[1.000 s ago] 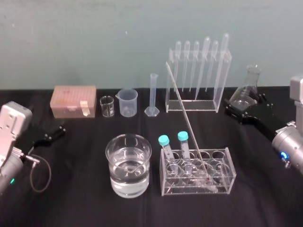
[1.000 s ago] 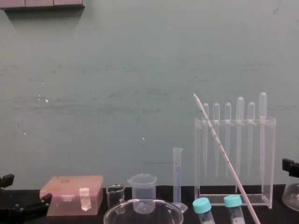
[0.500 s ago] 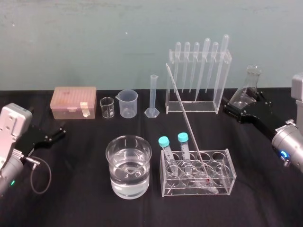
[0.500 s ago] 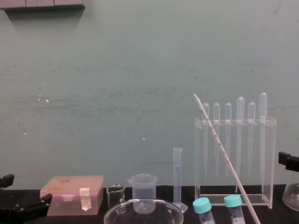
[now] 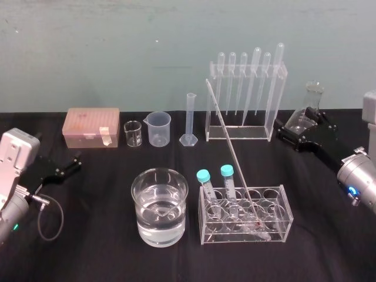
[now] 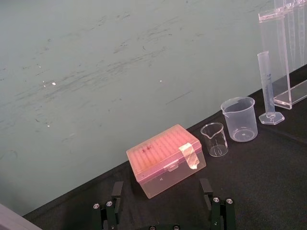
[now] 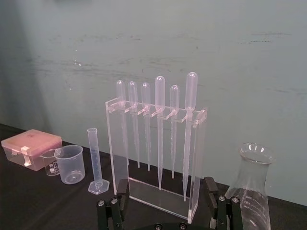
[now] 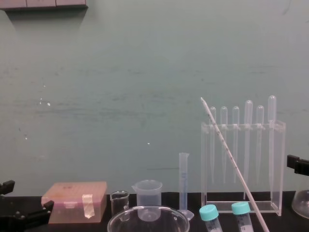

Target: Hold the thermometer with one hand and immerse one end into the beaker, then reinsert it into the test tube rack.

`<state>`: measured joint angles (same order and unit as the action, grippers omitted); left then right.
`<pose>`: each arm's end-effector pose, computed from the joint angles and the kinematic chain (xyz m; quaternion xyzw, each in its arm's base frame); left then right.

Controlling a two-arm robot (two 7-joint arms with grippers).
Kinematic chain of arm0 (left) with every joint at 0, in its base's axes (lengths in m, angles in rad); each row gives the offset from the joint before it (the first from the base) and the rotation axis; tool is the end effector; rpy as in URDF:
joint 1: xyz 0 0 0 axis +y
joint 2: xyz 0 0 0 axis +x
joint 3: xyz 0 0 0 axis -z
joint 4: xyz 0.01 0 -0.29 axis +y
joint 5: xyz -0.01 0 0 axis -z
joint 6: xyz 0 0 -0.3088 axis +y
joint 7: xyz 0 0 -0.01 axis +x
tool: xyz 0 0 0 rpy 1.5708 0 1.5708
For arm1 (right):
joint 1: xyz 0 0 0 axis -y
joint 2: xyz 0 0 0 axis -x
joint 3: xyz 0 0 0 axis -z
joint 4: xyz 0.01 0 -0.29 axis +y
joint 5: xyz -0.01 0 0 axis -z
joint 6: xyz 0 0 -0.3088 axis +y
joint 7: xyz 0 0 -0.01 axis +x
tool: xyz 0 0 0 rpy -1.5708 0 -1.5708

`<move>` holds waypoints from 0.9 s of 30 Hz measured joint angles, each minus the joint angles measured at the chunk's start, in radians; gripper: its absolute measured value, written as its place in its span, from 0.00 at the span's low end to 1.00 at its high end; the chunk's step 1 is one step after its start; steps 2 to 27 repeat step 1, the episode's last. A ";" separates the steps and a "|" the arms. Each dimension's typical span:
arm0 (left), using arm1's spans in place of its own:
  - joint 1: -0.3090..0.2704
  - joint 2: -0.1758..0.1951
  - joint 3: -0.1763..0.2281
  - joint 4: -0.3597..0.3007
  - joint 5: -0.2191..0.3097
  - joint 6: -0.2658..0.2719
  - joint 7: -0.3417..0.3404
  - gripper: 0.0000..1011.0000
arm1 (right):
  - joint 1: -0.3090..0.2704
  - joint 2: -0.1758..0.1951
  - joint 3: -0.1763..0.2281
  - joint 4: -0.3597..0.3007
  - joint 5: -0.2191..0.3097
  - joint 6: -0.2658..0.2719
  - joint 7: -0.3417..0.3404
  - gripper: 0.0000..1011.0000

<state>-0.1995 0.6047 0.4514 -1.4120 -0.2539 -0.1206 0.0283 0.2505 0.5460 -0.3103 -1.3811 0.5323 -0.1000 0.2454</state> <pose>0.3581 0.0827 -0.3023 0.1415 -0.1325 0.5799 0.7913 0.3852 -0.1030 -0.2705 -0.0128 -0.0285 -0.5481 0.8358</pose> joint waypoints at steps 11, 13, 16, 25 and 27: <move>0.000 0.000 0.000 0.000 0.000 0.000 0.000 1.00 | 0.000 0.000 0.000 0.000 0.000 0.000 0.000 0.99; 0.000 0.000 0.000 0.000 0.000 0.000 0.000 1.00 | 0.000 0.000 0.000 0.000 0.000 0.000 0.000 0.99; 0.000 0.000 0.000 0.000 0.000 0.000 0.000 1.00 | 0.000 0.000 0.000 0.000 0.000 0.000 0.000 0.99; 0.000 0.000 0.000 0.000 0.000 0.000 0.000 1.00 | 0.000 0.000 0.000 0.000 0.000 0.000 0.000 0.99; 0.000 0.000 0.000 0.000 0.000 0.000 0.000 1.00 | 0.000 0.000 0.000 0.000 0.000 0.000 0.000 0.99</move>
